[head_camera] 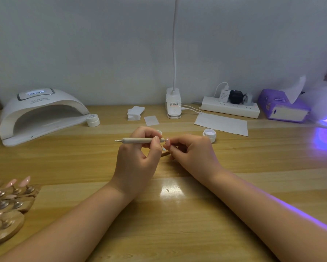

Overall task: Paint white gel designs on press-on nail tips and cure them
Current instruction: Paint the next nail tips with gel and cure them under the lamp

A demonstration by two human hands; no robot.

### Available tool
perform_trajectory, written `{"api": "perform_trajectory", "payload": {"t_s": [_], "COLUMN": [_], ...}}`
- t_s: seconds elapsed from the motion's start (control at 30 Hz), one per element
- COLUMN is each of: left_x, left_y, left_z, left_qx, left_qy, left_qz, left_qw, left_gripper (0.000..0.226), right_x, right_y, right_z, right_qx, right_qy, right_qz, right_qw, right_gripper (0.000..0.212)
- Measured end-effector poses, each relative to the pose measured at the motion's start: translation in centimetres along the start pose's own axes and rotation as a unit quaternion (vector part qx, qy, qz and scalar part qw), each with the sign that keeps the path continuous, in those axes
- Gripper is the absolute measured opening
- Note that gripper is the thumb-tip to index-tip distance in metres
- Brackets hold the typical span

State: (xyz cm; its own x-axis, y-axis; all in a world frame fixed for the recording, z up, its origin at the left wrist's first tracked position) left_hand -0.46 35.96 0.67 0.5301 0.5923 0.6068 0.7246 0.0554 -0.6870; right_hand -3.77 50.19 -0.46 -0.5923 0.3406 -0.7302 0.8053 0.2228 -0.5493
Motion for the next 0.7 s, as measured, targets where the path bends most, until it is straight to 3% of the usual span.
{"api": "perform_trajectory", "payload": {"t_s": [0.7], "left_x": [-0.21], "left_y": [-0.01], "left_z": [0.10], "left_qx": [-0.009], "left_qy": [-0.001], "left_qz": [-0.001], "left_qw": [1.000], "left_gripper": [0.009], "right_x": [-0.11], "right_y": [0.08], "right_z": [0.03], "right_qx": [-0.010], "right_qy": [0.001], "right_qz": [-0.014], "right_qw": [1.000], "right_gripper": [0.013]}}
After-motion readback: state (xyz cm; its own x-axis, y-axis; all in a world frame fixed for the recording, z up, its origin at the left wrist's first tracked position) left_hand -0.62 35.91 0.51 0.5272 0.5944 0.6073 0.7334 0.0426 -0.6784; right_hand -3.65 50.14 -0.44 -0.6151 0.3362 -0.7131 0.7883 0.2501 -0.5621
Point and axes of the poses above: each hand's wrist, its own y-axis away from the middle knuckle, its own z-axis out of the palm, x = y × z, the point moved 6 cm from there along -y, towards the middle knuckle, and after that the axes turned 12 degrees about -y, right-handed, at the moved point
